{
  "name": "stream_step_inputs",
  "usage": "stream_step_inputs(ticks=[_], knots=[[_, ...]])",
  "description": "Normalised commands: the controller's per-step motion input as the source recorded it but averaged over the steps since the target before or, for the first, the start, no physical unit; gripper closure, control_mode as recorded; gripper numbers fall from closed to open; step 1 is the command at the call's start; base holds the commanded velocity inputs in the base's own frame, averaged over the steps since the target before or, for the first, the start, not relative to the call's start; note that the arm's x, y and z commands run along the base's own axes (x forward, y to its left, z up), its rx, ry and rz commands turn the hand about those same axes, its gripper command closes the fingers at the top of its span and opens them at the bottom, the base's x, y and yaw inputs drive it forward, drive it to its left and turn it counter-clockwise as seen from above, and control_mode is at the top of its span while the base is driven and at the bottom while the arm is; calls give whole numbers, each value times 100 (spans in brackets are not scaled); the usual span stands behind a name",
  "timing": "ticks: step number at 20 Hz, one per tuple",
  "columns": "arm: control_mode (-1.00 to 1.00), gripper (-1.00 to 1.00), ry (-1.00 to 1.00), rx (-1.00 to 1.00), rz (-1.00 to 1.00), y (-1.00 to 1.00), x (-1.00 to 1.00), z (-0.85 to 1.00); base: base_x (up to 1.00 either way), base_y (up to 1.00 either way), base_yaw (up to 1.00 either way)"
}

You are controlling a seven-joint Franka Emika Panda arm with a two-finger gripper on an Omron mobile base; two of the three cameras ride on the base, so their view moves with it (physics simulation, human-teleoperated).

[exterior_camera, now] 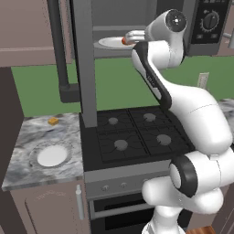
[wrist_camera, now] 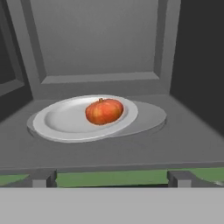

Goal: Pick the squash from the counter and place it in the microwave. Then turn on the microwave.

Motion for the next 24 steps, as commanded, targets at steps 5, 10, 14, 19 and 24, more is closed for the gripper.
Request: stream_step_inputs(ticks=[5,10,14,19,24], knots=[[-100,-100,-1,0,0,-5,-40,0,0,0,0],[-100,-100,-1,0,0,-6,-45,0,0,0,0],[-100,100,0,0,0,-4,-51,0,0,0,0],[-100,100,0,0,0,-5,-52,0,0,0,0],[-100,100,1,0,0,-8,-51,0,0,0,0]])
